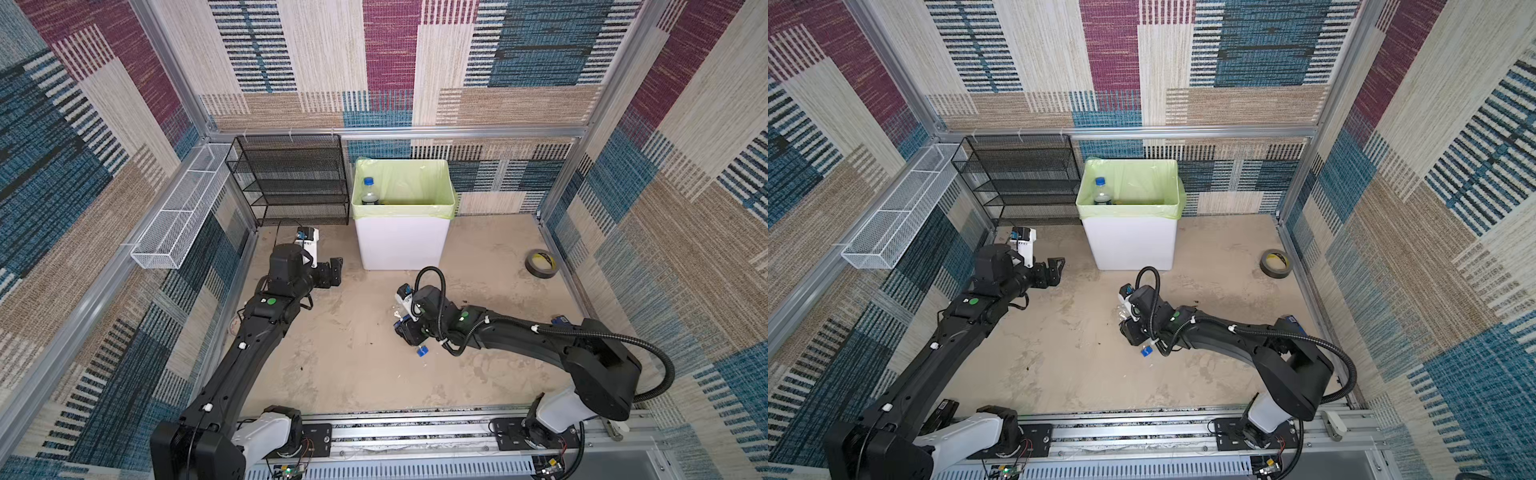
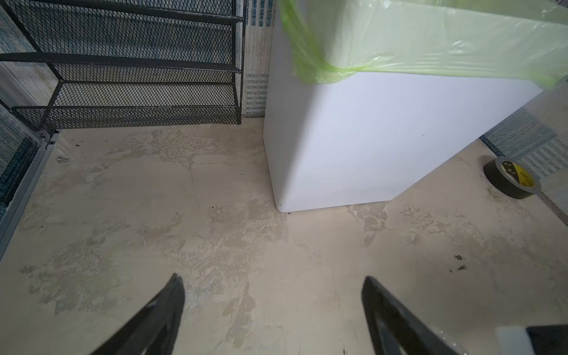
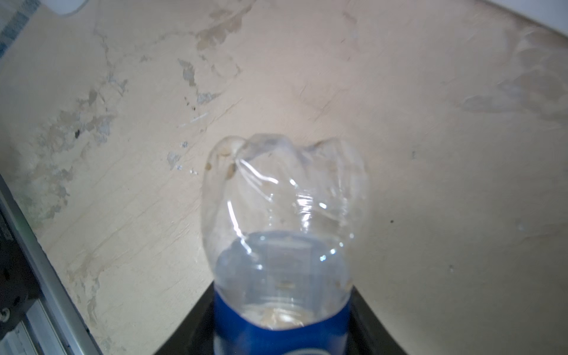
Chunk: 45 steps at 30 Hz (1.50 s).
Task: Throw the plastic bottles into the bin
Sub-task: 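Grasp the blue-label Pepsi bottle with the right gripper while the left arm withdraws, then lift the Pepsi bottle with the right gripper over the bin and release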
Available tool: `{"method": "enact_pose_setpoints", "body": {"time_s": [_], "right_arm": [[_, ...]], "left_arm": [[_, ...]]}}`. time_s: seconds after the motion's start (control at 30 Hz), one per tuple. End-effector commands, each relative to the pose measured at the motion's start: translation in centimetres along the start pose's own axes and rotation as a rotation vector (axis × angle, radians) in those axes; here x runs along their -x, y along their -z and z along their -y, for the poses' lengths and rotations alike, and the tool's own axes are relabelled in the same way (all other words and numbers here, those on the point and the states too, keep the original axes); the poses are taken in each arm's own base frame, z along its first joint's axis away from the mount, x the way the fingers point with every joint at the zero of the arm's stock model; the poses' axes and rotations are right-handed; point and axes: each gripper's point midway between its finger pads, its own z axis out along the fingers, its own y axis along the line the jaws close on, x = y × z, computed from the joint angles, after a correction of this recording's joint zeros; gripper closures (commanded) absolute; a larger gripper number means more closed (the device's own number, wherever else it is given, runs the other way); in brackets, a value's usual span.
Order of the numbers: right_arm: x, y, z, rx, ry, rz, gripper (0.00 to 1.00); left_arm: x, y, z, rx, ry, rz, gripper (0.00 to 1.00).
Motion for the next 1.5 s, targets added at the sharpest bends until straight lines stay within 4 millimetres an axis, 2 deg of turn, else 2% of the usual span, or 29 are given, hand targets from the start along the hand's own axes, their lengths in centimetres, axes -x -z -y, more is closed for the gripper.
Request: {"method": "enact_pose_setpoints", "body": {"time_s": [0.0, 0.13, 0.37, 0.47, 0.57, 0.67, 0.83, 0.93, 1.07, 1.23, 1.3, 1.37, 1.4, 1.47], "right_arm": [[3.9, 2.0, 0.9, -0.003, -0.066, 0.162, 0.47], [8.1, 5.9, 3.1, -0.035, -0.102, 0.357, 0.48], [14.5, 14.0, 5.5, -0.155, -0.035, 0.708, 0.48], [17.2, 18.2, 6.1, -0.230, -0.007, 0.878, 0.48], [19.0, 23.5, 6.6, -0.316, 0.013, 1.071, 0.48], [19.3, 29.2, 5.7, -0.346, 0.080, 1.287, 0.48], [16.3, 38.0, 5.1, -0.505, 0.186, 1.649, 0.48], [15.5, 41.2, 4.1, -0.579, 0.269, 1.749, 0.48], [15.1, 43.2, 2.9, -0.602, 0.339, 1.826, 0.46], [14.9, 44.3, 2.0, -0.592, 0.376, 1.895, 0.45], [15.4, 44.6, 1.9, -0.594, 0.375, 1.910, 0.45], [17.4, 44.3, 2.3, -0.583, 0.354, 1.891, 0.44], [19.2, 43.7, 2.9, -0.566, 0.330, 1.853, 0.43], [24.9, 41.2, 4.8, -0.500, 0.262, 1.700, 0.41]], "left_arm": [[0.7, 0.2, 0.6, -0.032, -0.003, 0.023, 0.10], [0.7, 0.3, 0.7, -0.034, -0.002, 0.030, 0.10], [0.8, 0.5, 0.9, -0.046, -0.002, 0.038, 0.11], [0.9, 0.5, 1.1, -0.061, -0.002, 0.047, 0.11], [1.0, 0.6, 1.4, -0.075, 0.000, 0.054, 0.11], [1.1, 0.8, 1.7, -0.090, -0.001, 0.069, 0.11], [1.2, 1.3, 2.2, -0.114, -0.017, 0.106, 0.11], [0.9, 1.4, 2.7, -0.128, -0.041, 0.124, 0.11], [0.8, 1.4, 3.1, -0.145, -0.058, 0.141, 0.11], [0.7, 1.6, 3.5, -0.153, -0.080, 0.165, 0.11], [0.9, 1.8, 3.4, -0.149, -0.085, 0.173, 0.11], [1.0, 2.1, 3.4, -0.141, -0.091, 0.186, 0.11], [1.1, 2.2, 3.4, -0.139, -0.094, 0.190, 0.11], [1.2, 2.3, 3.4, -0.139, -0.095, 0.196, 0.11]]}}
